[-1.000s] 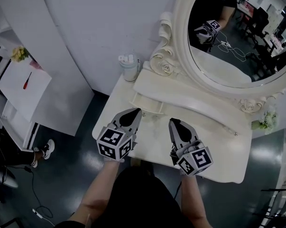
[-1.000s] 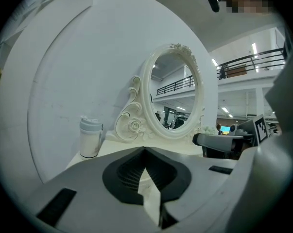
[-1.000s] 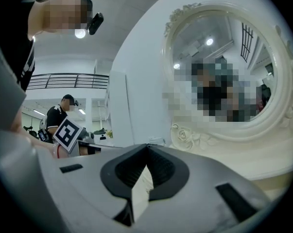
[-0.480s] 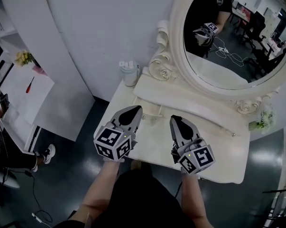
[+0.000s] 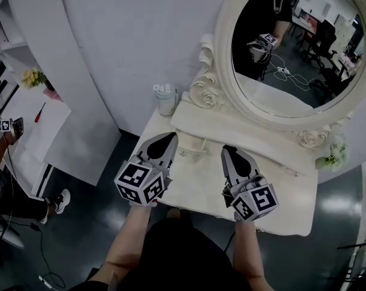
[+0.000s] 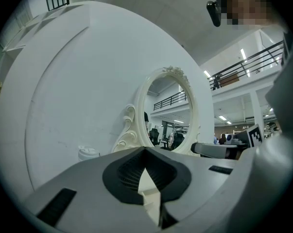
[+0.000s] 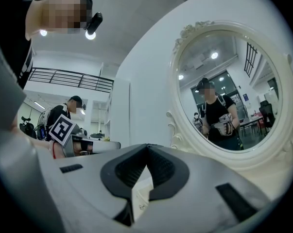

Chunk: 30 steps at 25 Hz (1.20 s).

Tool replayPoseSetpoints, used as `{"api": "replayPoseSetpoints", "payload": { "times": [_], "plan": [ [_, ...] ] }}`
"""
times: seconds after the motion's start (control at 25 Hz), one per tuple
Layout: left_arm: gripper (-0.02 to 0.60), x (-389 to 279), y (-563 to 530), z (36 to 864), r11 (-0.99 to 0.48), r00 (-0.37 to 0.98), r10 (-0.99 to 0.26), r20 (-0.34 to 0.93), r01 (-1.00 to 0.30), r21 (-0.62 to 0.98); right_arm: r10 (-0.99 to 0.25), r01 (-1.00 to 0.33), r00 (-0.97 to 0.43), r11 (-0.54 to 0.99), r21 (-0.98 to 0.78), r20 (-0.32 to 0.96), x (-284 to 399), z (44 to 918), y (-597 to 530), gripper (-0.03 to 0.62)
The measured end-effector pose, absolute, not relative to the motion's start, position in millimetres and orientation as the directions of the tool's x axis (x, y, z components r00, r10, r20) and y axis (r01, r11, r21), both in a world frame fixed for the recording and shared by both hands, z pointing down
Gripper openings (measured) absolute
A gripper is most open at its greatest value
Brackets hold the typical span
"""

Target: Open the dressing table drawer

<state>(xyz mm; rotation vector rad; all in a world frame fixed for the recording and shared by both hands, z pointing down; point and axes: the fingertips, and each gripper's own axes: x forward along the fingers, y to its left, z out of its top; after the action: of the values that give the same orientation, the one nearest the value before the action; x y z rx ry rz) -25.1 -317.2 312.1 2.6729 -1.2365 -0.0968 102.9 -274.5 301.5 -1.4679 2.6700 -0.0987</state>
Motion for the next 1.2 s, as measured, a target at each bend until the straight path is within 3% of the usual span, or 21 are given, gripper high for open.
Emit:
{"api": "replayPoseSetpoints", "payload": {
  "times": [1.2],
  "plan": [
    [0.0, -42.8, -333.0, 309.5, -0.6, 0.619, -0.785, 0.016, -0.767, 0.228, -0.845, -0.84, -0.533, 0.535, -0.088, -0.045, 108.7, 298.3, -294.1, 0.003]
  ]
}}
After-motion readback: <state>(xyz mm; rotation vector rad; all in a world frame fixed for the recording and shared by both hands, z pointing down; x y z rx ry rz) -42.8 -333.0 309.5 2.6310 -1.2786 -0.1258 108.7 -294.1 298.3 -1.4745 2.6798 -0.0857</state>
